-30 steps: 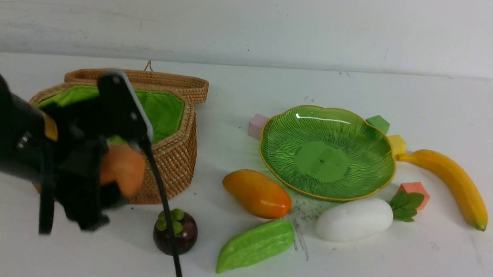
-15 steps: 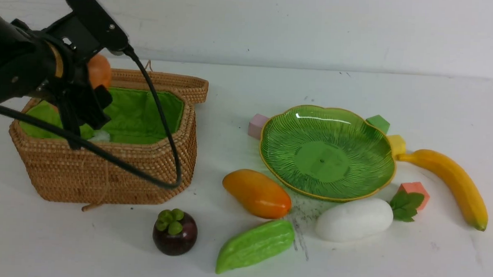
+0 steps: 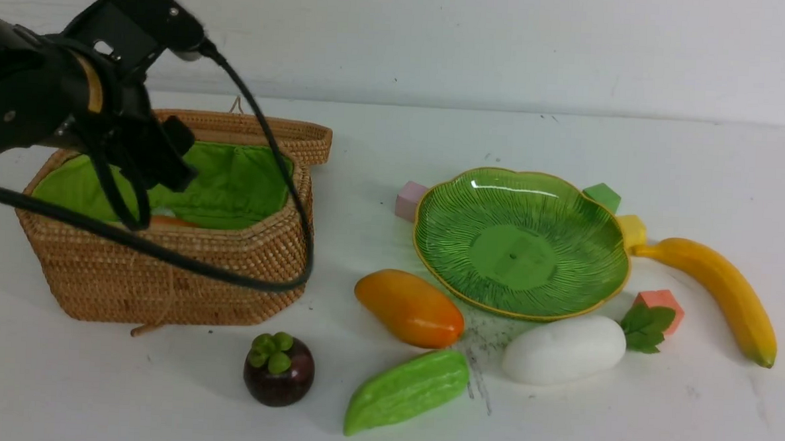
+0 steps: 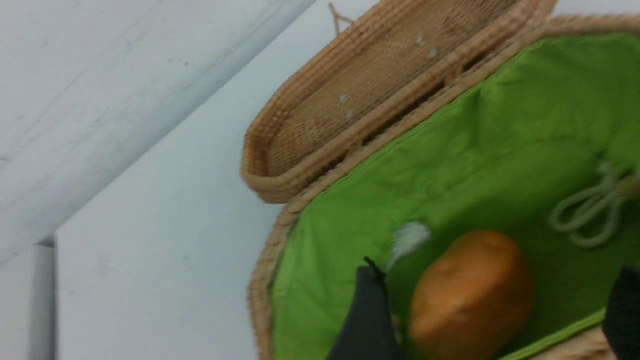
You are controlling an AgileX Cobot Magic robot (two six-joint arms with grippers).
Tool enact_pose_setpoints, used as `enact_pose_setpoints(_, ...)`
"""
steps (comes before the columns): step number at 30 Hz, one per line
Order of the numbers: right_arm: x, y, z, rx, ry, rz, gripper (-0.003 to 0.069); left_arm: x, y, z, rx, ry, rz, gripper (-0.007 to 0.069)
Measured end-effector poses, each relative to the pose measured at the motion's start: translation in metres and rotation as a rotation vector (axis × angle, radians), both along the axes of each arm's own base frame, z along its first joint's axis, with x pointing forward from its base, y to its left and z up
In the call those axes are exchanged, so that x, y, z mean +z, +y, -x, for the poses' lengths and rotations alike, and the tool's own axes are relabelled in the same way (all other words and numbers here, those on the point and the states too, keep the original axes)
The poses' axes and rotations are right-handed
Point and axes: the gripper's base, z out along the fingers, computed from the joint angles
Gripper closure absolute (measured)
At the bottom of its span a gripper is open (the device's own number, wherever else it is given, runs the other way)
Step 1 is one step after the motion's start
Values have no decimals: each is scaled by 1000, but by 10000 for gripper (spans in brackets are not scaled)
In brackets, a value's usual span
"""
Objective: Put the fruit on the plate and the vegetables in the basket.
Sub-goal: Grab a mangosteen with your left arm and put it on the plate on the right
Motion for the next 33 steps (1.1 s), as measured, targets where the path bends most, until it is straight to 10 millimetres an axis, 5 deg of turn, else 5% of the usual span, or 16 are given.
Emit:
enact_pose_setpoints(2,0,0,0,-1,0,2,559,5,-18,15,24,51,154,235)
enact_pose_setpoints(3,0,0,0,-1,0,2,559,5,-19,16,26,58,159,235)
enact_pose_setpoints(8,-1,0,0,-5,15,-8,559,-9,-62,61,24,341,216,598)
enact_pose_setpoints(12,-2,0,0,-2,27,-3,559,-32,-82,91,-12,531,189,635)
enact_pose_setpoints(16,-2,0,0,-4,26,1,559,-46,-86,93,-15,570,172,540)
enact_pose_setpoints(24,-12,-5,0,-74,167,29,552,-71,-92,58,-2,503,197,71)
enact_pose_setpoints(28,-18,-9,0,-116,232,65,552,-85,-90,41,23,486,202,-27)
enact_pose_setpoints(33,-20,-9,1,-118,261,73,552,-110,-92,29,53,535,161,-22)
